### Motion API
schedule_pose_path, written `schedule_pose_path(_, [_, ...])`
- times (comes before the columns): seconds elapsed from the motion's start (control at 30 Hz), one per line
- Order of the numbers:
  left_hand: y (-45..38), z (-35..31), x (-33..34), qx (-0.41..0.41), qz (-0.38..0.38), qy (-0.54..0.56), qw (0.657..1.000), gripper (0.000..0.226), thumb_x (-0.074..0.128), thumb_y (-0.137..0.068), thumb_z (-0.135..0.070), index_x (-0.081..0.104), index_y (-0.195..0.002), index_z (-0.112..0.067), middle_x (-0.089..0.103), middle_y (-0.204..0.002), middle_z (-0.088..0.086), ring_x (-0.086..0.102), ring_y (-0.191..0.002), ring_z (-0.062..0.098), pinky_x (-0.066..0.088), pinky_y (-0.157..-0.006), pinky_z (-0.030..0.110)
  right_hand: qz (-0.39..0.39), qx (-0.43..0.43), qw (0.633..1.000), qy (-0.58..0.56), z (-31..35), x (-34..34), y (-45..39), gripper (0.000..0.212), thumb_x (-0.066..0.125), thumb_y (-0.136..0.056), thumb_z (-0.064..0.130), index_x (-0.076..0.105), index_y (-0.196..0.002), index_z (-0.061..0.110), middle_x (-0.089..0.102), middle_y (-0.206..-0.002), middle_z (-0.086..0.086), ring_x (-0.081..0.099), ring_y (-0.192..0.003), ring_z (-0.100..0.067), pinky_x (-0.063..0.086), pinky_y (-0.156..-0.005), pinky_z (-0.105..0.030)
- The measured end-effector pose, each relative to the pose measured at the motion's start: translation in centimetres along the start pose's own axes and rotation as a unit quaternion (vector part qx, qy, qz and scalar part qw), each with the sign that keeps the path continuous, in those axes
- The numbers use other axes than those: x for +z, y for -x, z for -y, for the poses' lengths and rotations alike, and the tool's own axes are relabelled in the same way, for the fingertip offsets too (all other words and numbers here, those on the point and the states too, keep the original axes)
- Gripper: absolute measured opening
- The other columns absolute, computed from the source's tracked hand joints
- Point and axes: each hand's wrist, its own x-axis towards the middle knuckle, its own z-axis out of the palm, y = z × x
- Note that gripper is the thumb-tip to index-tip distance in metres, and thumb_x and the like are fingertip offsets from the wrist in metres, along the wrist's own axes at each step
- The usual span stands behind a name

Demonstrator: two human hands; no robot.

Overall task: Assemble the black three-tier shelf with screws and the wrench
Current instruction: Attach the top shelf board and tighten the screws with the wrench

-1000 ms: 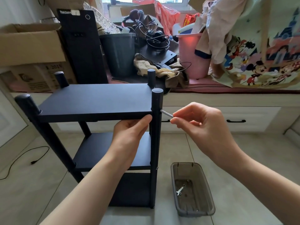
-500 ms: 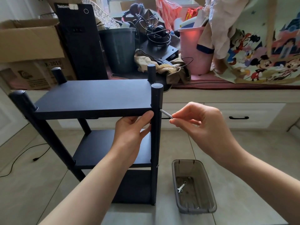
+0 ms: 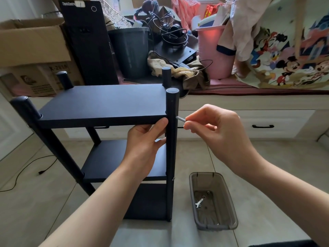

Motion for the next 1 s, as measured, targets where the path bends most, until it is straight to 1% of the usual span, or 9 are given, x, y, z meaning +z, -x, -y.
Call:
schedule_pose_path(0.2, [0.1, -0.1, 0.0, 0.003, 0.014, -0.002, 1.000, 0.040, 0.069, -0.082, -0.029, 0.071, -0.115, -0.007, 0.074, -0.115, 0.014, 0.069, -0.112, 0.029, 0.053, -0.097, 0.050, -0.004, 0.004, 1.000, -0.004, 0.1, 0.3, -0.3, 0.007, 0.075, -0.085, 0.017, 0.071, -0.084, 0.022, 0.072, -0.075, 0.012, 0.069, -0.077, -0.011, 0.056, -0.077, -0.041])
schedule_pose_path(0.3, [0.1, -0.2, 0.1, 0.001, 0.013, 0.004, 1.000, 0.040, 0.069, -0.081, -0.028, 0.070, -0.115, -0.006, 0.074, -0.115, 0.014, 0.069, -0.112, 0.029, 0.055, -0.094, 0.047, -0.005, 0.002, 1.000, -0.001, 0.2, 0.4, -0.2, 0.006, 0.075, -0.085, 0.018, 0.071, -0.085, 0.022, 0.072, -0.075, 0.011, 0.069, -0.077, -0.009, 0.057, -0.076, -0.039])
schedule_pose_path(0.37, [0.1, -0.2, 0.1, 0.000, 0.011, 0.010, 1.000, 0.038, 0.070, -0.080, -0.028, 0.072, -0.112, -0.007, 0.074, -0.114, 0.015, 0.069, -0.110, 0.029, 0.056, -0.093, 0.047, -0.007, 0.004, 1.000, -0.001, 0.2, 0.4, -0.2, 0.005, 0.075, -0.086, 0.018, 0.071, -0.085, 0.020, 0.072, -0.076, 0.010, 0.069, -0.078, -0.009, 0.057, -0.077, -0.038])
schedule_pose_path(0.57, [0.1, -0.3, 0.1, 0.002, 0.020, 0.011, 1.000, 0.032, 0.070, -0.081, -0.027, 0.074, -0.108, -0.011, 0.075, -0.113, 0.012, 0.070, -0.110, 0.028, 0.056, -0.092, 0.046, -0.015, -0.016, 0.999, 0.029, 0.3, 0.9, -0.2, 0.003, 0.074, -0.086, 0.018, 0.071, -0.086, 0.018, 0.070, -0.077, 0.013, 0.068, -0.082, -0.005, 0.056, -0.082, -0.028])
schedule_pose_path(0.63, [0.2, -0.3, 0.1, 0.005, 0.022, 0.008, 1.000, 0.031, 0.069, -0.082, -0.027, 0.074, -0.108, -0.012, 0.074, -0.114, 0.012, 0.070, -0.111, 0.027, 0.055, -0.092, 0.047, -0.013, -0.020, 0.999, 0.031, 0.2, 1.0, -0.2, 0.003, 0.074, -0.087, 0.016, 0.071, -0.087, 0.017, 0.070, -0.077, 0.013, 0.068, -0.081, -0.004, 0.056, -0.078, -0.023])
schedule_pose_path(0.7, [0.2, -0.3, 0.1, 0.006, 0.027, 0.009, 1.000, 0.024, 0.069, -0.082, -0.027, 0.077, -0.103, -0.016, 0.075, -0.113, 0.011, 0.070, -0.111, 0.026, 0.055, -0.090, 0.045, -0.016, -0.020, 0.999, 0.025, 0.1, 1.1, -0.4, 0.004, 0.074, -0.087, 0.015, 0.072, -0.087, 0.017, 0.070, -0.077, 0.013, 0.068, -0.080, -0.005, 0.055, -0.073, -0.020])
schedule_pose_path(0.8, [0.2, -0.4, 0.1, 0.007, 0.030, 0.009, 0.999, 0.020, 0.070, -0.081, -0.027, 0.079, -0.098, -0.020, 0.075, -0.112, 0.010, 0.070, -0.109, 0.025, 0.055, -0.090, 0.045, -0.018, -0.014, 1.000, 0.019, 0.0, 1.3, -0.6, 0.004, 0.074, -0.087, 0.015, 0.072, -0.088, 0.017, 0.072, -0.078, 0.012, 0.069, -0.079, -0.006, 0.056, -0.073, -0.024])
schedule_pose_path(0.9, [0.2, -0.4, 0.1, 0.006, 0.029, 0.012, 0.999, 0.020, 0.071, -0.080, -0.028, 0.080, -0.097, -0.020, 0.075, -0.111, 0.009, 0.071, -0.108, 0.024, 0.056, -0.087, 0.044, -0.017, -0.007, 1.000, 0.015, -0.1, 1.5, -0.8, 0.004, 0.074, -0.087, 0.015, 0.072, -0.089, 0.017, 0.073, -0.080, 0.010, 0.070, -0.081, -0.008, 0.057, -0.075, -0.032])
schedule_pose_path(1.0, [0.3, -0.5, 0.2, 0.009, 0.031, 0.012, 0.999, 0.019, 0.071, -0.081, -0.027, 0.080, -0.096, -0.020, 0.076, -0.110, 0.009, 0.071, -0.107, 0.024, 0.057, -0.089, 0.045, -0.019, 0.001, 1.000, 0.004, -0.1, 1.6, -0.9, 0.004, 0.075, -0.086, 0.016, 0.073, -0.089, 0.017, 0.074, -0.080, 0.010, 0.071, -0.080, -0.009, 0.057, -0.077, -0.037])
